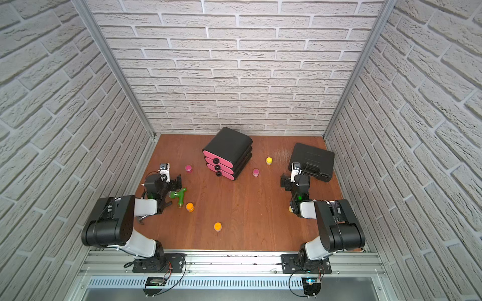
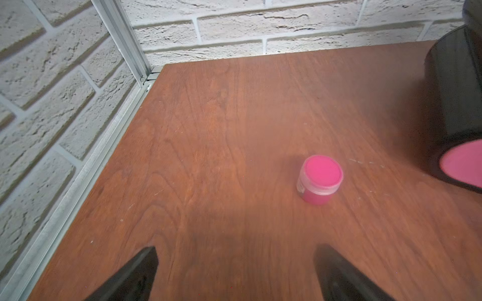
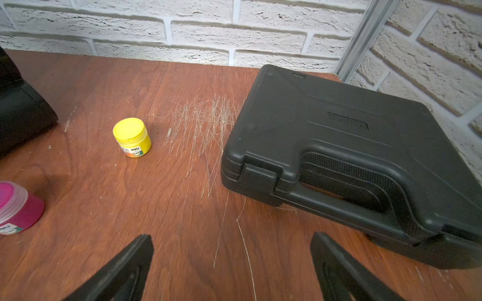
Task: Put the paint cans in the drawer according to color
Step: Open the drawer in the storage box.
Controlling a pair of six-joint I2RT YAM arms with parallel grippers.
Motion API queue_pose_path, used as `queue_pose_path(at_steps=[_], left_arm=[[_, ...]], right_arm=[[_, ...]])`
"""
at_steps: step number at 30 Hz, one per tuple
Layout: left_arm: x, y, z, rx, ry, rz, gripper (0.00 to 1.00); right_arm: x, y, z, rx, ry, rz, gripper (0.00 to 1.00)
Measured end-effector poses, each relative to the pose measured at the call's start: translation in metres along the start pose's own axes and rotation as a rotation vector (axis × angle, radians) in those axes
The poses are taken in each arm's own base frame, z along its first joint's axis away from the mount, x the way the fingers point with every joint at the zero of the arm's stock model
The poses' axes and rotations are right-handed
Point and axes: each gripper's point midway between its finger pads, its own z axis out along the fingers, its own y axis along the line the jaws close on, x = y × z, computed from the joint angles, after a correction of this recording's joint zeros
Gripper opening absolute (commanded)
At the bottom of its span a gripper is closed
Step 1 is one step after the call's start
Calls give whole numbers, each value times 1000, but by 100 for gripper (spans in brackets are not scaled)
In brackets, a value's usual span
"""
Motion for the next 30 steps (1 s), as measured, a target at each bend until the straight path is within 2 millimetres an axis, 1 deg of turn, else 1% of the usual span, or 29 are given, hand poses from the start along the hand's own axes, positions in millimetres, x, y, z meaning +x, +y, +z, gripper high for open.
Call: queue_pose_path(at_steps=[24,27,28,29,30], left_arm=[[0,0,0,0,0,-1,99],[0,0,0,0,0,-1,99],[1,0,0,1,13,-1,99],[1,0,1,3,32,0,99],[-1,0,2,8,61,0,99]], right_arm=[[0,0,0,0,0,0,99],[2,4,0,-23,29,-10,99],[0,6,0,-36,55,-17,99],[-6,7,1,-44,73,-19,99],[-17,8,1,-50,82,-17,99]])
